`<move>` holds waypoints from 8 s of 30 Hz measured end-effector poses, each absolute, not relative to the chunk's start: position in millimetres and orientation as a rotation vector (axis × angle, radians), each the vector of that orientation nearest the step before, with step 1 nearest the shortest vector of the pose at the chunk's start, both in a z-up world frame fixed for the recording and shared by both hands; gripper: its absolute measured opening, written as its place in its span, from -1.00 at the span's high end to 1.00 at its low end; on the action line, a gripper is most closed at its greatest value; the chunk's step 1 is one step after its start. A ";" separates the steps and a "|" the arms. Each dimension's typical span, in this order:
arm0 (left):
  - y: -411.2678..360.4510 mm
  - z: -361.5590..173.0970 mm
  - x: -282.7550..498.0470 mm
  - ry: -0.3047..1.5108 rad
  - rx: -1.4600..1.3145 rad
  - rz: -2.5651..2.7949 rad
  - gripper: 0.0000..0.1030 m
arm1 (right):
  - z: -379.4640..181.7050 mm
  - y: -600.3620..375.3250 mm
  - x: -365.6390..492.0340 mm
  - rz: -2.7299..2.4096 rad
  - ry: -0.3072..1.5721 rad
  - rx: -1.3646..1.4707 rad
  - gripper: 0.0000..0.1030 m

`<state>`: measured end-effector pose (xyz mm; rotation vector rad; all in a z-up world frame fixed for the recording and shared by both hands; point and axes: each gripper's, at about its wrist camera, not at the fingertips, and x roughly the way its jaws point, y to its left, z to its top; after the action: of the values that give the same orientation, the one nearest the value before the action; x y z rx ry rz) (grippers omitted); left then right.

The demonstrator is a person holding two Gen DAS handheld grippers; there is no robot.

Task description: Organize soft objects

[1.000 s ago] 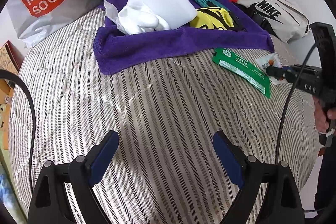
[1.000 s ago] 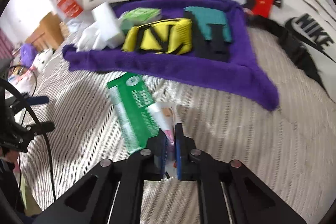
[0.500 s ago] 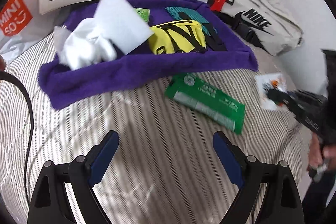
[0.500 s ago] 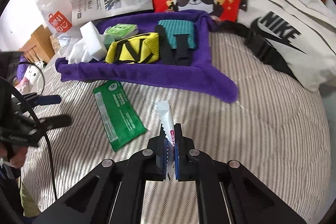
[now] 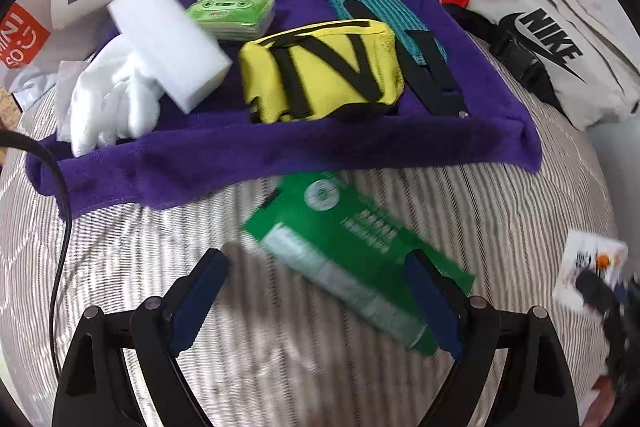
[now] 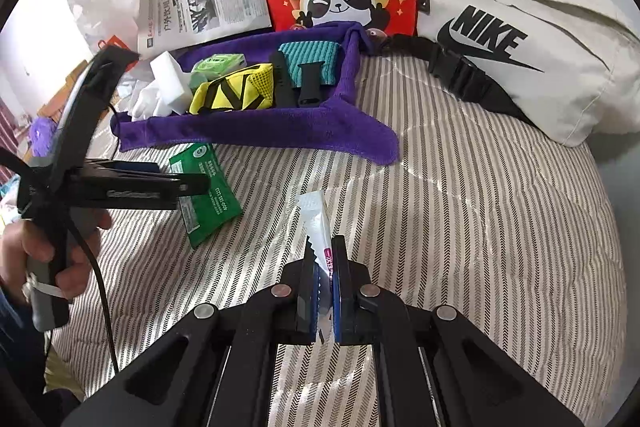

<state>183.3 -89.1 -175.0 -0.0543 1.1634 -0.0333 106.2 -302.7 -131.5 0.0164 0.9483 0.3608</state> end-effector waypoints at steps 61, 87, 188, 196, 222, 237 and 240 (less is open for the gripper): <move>-52.9 -168.6 134.3 1.087 -0.028 -0.238 0.67 | -149.2 -266.3 102.0 0.441 1.044 0.061 0.89; -10.5 -120.1 126.3 0.995 -0.079 -0.302 0.66 | -86.3 -232.6 140.9 0.437 0.979 0.017 0.89; 26.1 -92.7 209.2 0.988 -0.105 -0.312 -0.28 | -142.4 -220.5 273.2 0.398 1.086 -0.003 0.63; 17.8 -96.3 201.1 1.005 -0.095 -0.325 -0.32 | -134.1 -227.6 267.8 0.333 1.069 -0.014 0.12; 11.2 -106.9 168.5 1.025 -0.204 -0.305 -0.68 | -105.6 -188.6 208.6 0.270 1.063 -0.066 -0.45; 4.6 -116.2 128.5 1.038 -0.165 -0.211 -0.70 | -106.5 -189.1 172.7 0.190 1.082 -0.028 -0.45; 0.0 -109.3 117.7 1.031 -0.152 -0.204 -0.70 | -96.1 -191.4 154.4 0.172 1.076 0.001 -0.45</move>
<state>117.7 0.0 -109.3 -0.1524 1.0306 -0.2039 154.4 -191.4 -96.1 0.0009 1.0759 0.1725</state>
